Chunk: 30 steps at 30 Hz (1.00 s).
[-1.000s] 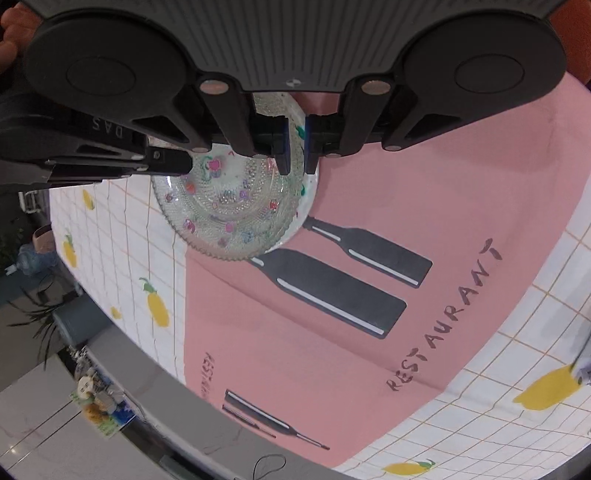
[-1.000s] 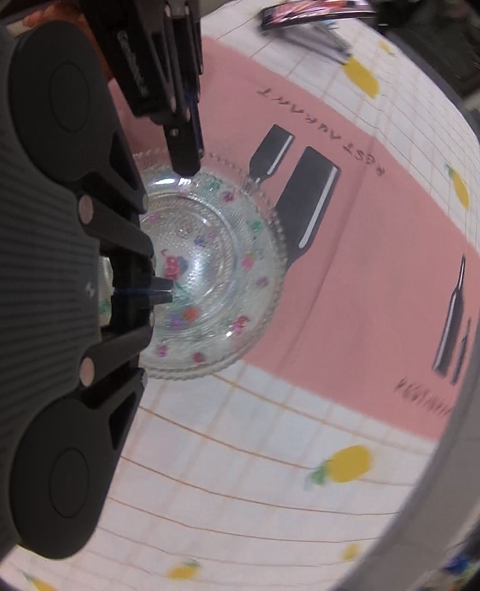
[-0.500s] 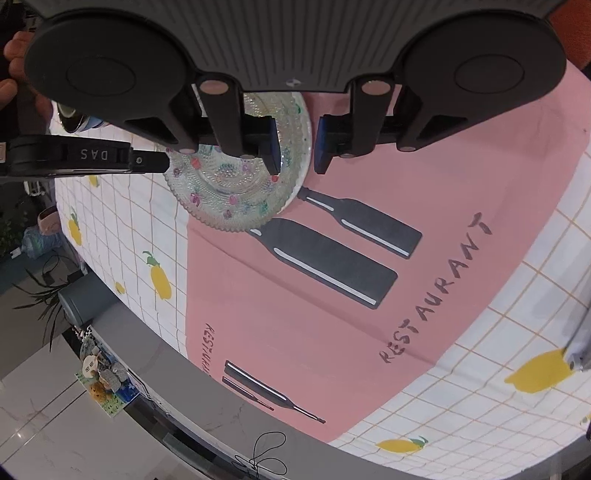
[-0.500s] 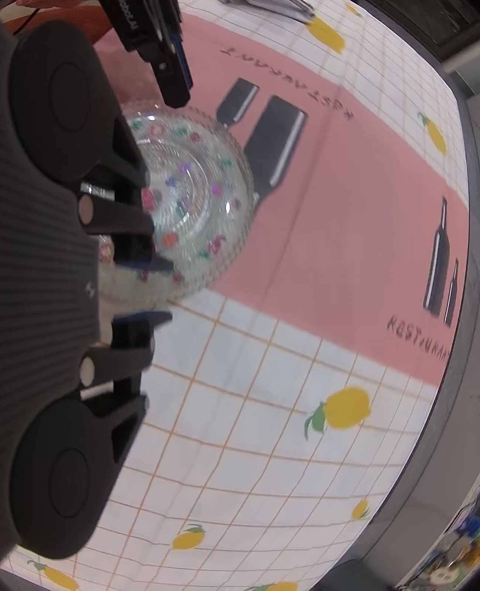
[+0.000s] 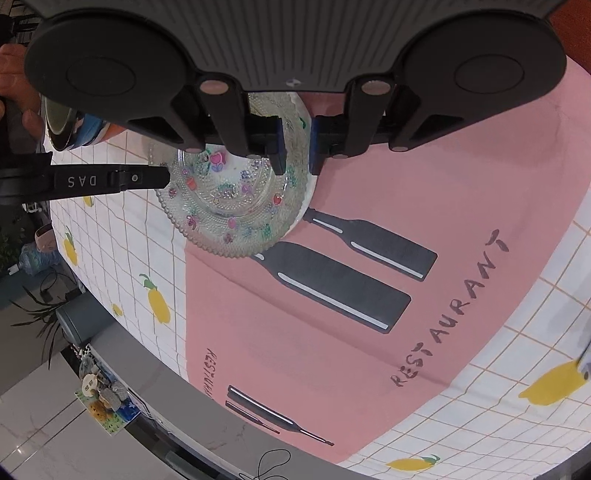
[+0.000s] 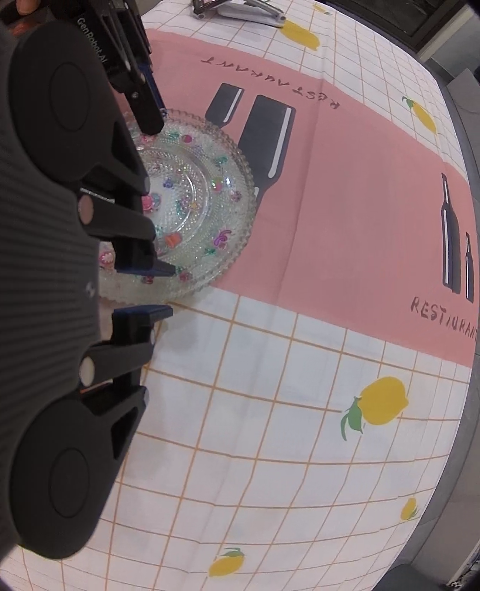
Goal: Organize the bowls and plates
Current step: 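Lower the second glass plate onto the stacked plates with both tools, then open both tools to release the second glass plate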
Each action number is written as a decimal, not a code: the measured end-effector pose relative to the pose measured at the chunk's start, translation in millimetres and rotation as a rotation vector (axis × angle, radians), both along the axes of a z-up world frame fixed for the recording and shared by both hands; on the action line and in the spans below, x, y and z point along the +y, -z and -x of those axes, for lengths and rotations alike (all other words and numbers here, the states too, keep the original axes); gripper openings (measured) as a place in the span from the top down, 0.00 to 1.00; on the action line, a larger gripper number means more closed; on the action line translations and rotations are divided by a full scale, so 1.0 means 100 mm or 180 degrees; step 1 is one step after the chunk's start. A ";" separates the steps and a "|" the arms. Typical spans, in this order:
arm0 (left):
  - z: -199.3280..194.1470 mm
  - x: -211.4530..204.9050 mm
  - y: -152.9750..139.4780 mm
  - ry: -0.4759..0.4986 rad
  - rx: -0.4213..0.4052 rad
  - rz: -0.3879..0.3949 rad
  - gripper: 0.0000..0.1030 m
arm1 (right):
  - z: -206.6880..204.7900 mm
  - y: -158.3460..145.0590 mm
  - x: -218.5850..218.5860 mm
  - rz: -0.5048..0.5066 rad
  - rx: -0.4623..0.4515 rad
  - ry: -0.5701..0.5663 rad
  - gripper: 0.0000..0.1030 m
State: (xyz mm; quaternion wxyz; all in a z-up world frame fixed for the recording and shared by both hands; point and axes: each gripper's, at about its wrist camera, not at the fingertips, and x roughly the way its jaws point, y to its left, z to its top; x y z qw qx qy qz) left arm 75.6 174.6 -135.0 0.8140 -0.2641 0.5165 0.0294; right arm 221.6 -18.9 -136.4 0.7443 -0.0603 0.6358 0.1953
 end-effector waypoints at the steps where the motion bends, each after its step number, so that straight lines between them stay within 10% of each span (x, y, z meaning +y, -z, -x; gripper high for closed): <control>1: 0.00 0.00 0.00 -0.0003 0.0004 0.0000 0.86 | 0.00 0.00 0.00 -0.0002 -0.0003 -0.0004 0.86; 20: 0.13 -0.36 -0.56 0.0257 -0.0423 -0.0639 0.71 | 0.36 -0.85 -0.55 -0.0426 -0.1001 0.0104 0.66; 30: 0.21 -0.82 -0.77 0.0528 -0.0737 -0.0212 0.36 | 0.74 -0.96 -1.46 -0.0612 -0.1199 0.0868 0.42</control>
